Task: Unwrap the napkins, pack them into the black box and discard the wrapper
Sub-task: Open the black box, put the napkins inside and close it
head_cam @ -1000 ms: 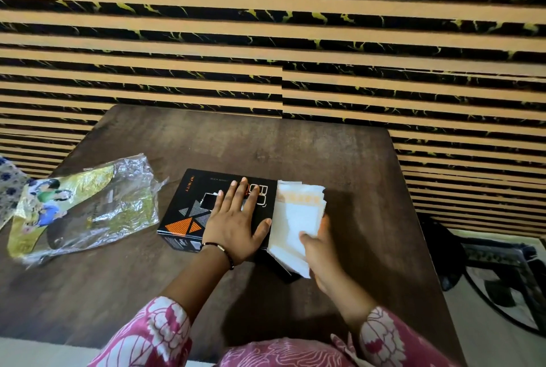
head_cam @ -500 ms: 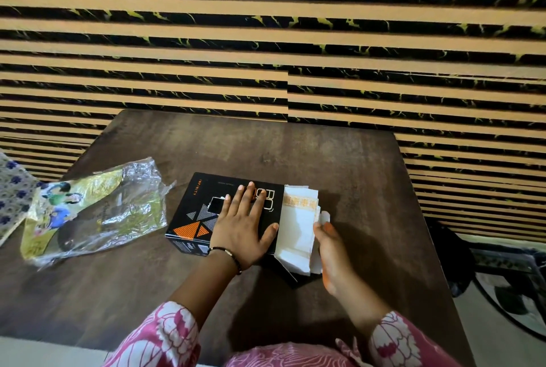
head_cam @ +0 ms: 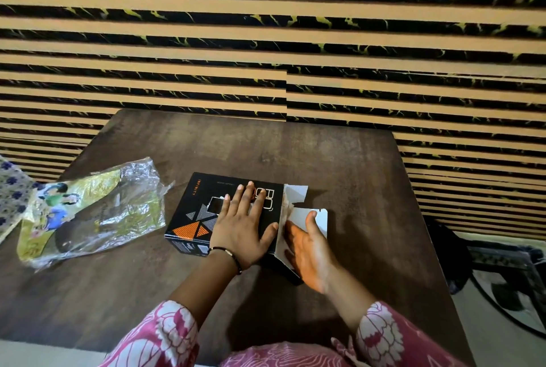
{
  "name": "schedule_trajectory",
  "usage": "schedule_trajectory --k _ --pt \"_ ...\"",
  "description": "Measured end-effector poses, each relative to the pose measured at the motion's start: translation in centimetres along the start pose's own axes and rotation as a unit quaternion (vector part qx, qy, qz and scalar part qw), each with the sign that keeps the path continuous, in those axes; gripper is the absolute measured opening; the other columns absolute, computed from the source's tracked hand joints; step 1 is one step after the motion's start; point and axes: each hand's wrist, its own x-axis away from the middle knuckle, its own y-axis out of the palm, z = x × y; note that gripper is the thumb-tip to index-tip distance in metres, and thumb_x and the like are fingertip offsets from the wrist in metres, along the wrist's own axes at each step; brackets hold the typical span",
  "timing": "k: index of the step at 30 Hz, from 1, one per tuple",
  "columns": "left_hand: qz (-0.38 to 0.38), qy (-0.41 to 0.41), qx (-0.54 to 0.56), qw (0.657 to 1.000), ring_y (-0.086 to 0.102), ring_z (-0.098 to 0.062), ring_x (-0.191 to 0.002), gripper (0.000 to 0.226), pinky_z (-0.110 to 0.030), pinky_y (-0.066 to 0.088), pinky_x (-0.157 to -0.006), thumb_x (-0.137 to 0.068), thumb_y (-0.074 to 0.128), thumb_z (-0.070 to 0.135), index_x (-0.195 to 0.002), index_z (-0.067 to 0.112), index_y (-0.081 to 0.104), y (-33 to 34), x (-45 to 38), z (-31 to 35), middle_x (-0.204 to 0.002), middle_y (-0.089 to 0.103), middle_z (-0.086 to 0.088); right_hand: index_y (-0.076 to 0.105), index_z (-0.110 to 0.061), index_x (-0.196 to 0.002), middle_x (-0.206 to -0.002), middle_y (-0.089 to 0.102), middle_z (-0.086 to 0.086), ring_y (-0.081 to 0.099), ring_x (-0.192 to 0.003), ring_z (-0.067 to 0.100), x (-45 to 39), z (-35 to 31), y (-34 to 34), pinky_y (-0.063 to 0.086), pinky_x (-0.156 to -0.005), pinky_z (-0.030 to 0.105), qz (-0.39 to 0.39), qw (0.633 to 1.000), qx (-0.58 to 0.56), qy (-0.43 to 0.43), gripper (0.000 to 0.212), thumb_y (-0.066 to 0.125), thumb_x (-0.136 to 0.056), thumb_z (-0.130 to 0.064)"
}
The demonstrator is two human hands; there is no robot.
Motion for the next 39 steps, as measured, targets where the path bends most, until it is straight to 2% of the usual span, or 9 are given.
schedule_trajectory --k 3,8,15,20,22,26,31,36,39 --pt "0.002 0.000 -0.001 1.000 -0.012 -0.020 -0.146 0.081 -0.040 -0.007 -0.119 -0.077 0.003 0.065 -0.148 0.026 0.000 0.1 0.1 0.0 -0.159 -0.007 -0.004 0.018 -0.017 -0.146 -0.156 0.020 0.002 0.017 -0.143 0.016 -0.6 0.3 -0.3 0.010 -0.117 0.034 0.053 0.998 -0.018 -0.022 0.076 0.010 -0.087 -0.065" --pt "-0.006 0.000 -0.008 1.000 -0.013 -0.022 -0.146 0.082 -0.041 -0.006 -0.120 -0.076 0.000 0.065 -0.148 0.025 -0.002 0.0 0.1 0.1 -0.159 -0.009 -0.006 0.043 -0.022 -0.137 -0.137 0.052 0.002 0.045 -0.127 0.018 -2.0 0.5 0.5 0.027 -0.112 0.038 -0.045 0.995 -0.082 0.025 0.085 0.008 -0.080 -0.075" --pt "-0.008 0.000 -0.004 1.000 -0.014 -0.025 -0.145 0.083 -0.042 -0.008 -0.119 -0.077 -0.001 0.062 -0.148 0.020 -0.002 -0.1 0.2 0.1 -0.158 -0.011 -0.010 0.053 -0.015 -0.126 -0.122 0.062 0.008 0.052 -0.118 0.023 -2.6 -0.3 0.9 0.038 -0.100 0.039 -0.056 0.990 -0.128 0.028 0.089 0.005 -0.081 -0.074" --pt "-0.008 0.004 0.002 1.000 -0.016 -0.025 -0.145 0.081 -0.040 -0.012 -0.115 -0.079 0.002 0.060 -0.148 0.019 -0.002 -0.2 0.2 0.2 -0.158 -0.012 -0.010 0.050 -0.005 -0.125 -0.127 0.056 0.018 0.055 -0.103 0.027 -3.7 -2.3 0.1 0.045 -0.088 0.038 0.231 0.958 -0.038 -0.166 0.060 0.024 -0.095 -0.050" --pt "-0.013 0.007 0.004 1.000 -0.016 -0.025 -0.145 0.081 -0.041 -0.011 -0.116 -0.079 0.002 0.058 -0.148 0.018 -0.003 -0.4 0.2 0.2 -0.158 -0.013 -0.010 0.045 -0.010 -0.131 -0.140 0.047 0.012 0.047 -0.121 0.024 -4.1 -3.6 0.6 0.037 -0.103 0.038 0.308 0.921 0.093 -0.219 0.053 0.032 -0.095 -0.046" --pt "-0.026 0.005 0.001 1.000 -0.010 -0.029 -0.146 0.081 -0.044 -0.005 -0.118 -0.079 0.004 0.059 -0.148 0.016 0.000 -0.8 0.2 0.4 -0.158 -0.007 -0.012 0.037 -0.017 -0.140 -0.150 0.033 0.002 0.029 -0.138 0.016 -4.7 -3.8 1.4 0.020 -0.113 0.033 0.264 0.931 0.174 -0.181 0.050 0.025 -0.098 -0.042" --pt "-0.020 0.034 -0.056 0.998 0.023 -0.037 -0.132 0.080 -0.052 0.022 -0.105 -0.082 0.030 0.063 -0.146 0.019 0.012 -2.1 -2.1 0.0 -0.150 0.019 -0.016 0.057 -0.022 -0.120 -0.129 0.052 0.003 0.048 -0.109 0.015 -2.5 -2.3 1.6 0.030 -0.090 0.030 0.283 0.936 0.137 -0.159 0.055 0.017 -0.095 -0.051" --pt "-0.040 0.168 -0.054 0.984 0.000 -0.034 -0.144 0.069 -0.056 -0.006 -0.113 -0.083 0.022 0.055 -0.146 0.032 0.003 -1.1 -3.9 -0.6 -0.158 0.003 -0.005 0.045 -0.010 -0.134 -0.138 0.048 0.007 0.039 -0.132 0.019 -1.0 -1.8 3.4 0.025 -0.105 0.032 0.229 0.955 0.112 -0.153 0.058 0.010 -0.099 -0.041" --pt "-0.067 0.164 -0.042 0.983 -0.005 -0.034 -0.145 0.068 -0.057 -0.011 -0.113 -0.082 0.019 0.055 -0.145 0.037 0.001 -0.7 -4.5 -0.7 -0.159 -0.002 -0.003 0.044 -0.012 -0.135 -0.142 0.045 0.005 0.037 -0.134 0.018 -1.1 -1.3 3.8 0.022 -0.114 0.041 0.222 0.959 0.116 -0.135 0.061 0.007 -0.098 -0.043"
